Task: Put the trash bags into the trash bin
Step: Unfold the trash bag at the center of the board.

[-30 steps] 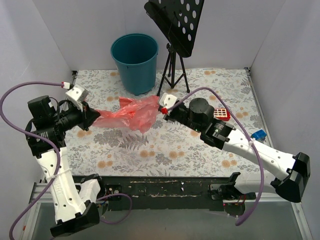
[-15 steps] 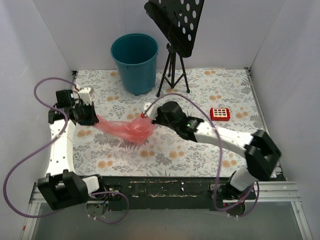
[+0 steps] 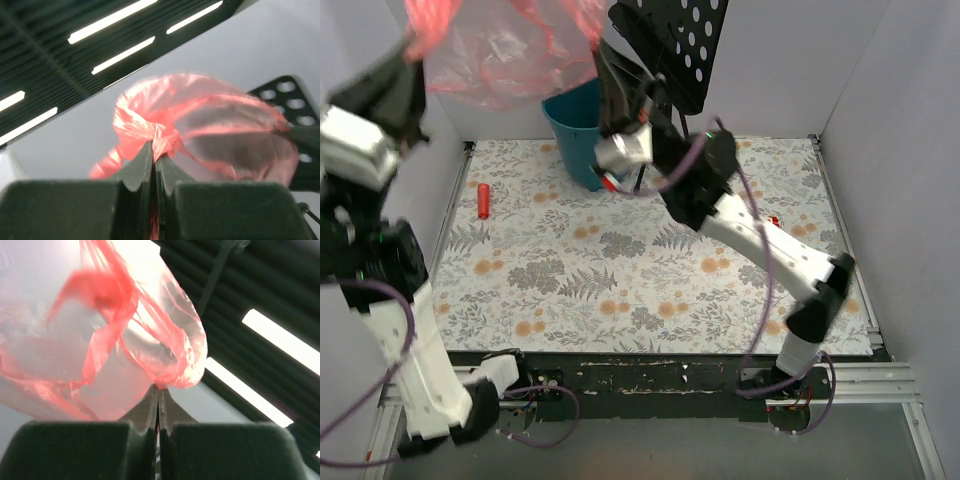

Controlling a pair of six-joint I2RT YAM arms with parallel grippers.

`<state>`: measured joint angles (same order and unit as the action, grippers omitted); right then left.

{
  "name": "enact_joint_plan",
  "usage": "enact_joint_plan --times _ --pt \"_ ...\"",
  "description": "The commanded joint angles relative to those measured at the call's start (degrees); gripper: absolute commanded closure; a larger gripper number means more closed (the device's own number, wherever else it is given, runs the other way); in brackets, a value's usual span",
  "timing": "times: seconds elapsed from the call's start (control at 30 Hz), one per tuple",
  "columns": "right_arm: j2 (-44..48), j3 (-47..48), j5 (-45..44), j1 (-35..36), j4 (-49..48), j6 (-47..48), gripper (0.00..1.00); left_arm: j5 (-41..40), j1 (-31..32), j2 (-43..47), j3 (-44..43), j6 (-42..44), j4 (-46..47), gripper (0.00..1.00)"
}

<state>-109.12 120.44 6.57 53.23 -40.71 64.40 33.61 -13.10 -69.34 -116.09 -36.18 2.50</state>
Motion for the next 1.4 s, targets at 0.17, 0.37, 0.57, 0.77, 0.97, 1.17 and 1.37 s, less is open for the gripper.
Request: enact_joint_plan --times 0.17,0.37,0.57,0.77,0.97,1.17,1.37 --pt "49.46 -85.77 14.98 3.19 50.84 19.88 0.99 34.97 6.12 28.34 56.27 86.06 -81.69 1.0" --pt "79.93 -90.49 3.66 23.48 56.78 -8.05 0.99 37.76 10.21 48.76 61.43 71.82 -77.04 1.0" --pt "77.05 -80.21 2.65 23.58 58.82 -14.03 0.99 39.87 6.08 48.16 56.51 56.08 -78.37 1.0" --pt "65.29 -75.02 -11.55 23.5 43.01 -19.31 0.99 16.22 4.84 44.31 58.88 9.0 -48.94 1.0" --pt "43.16 -67.9 -11.59 6.04 31.33 -25.28 0.99 -17.58 4.75 26.65 56.24 2.44 -47.51 1.0" --pt "17.67 -42.1 -4.38 -2.25 16.56 -18.89 0.99 -30.69 4.75 7.15 37.67 4.37 -34.61 1.0" --pt "-7.72 20.49 0.44 -2.52 11.6 -12.46 0.99 -27.04 4.75 -15.61 -17.75 0.85 -26.42 1.0"
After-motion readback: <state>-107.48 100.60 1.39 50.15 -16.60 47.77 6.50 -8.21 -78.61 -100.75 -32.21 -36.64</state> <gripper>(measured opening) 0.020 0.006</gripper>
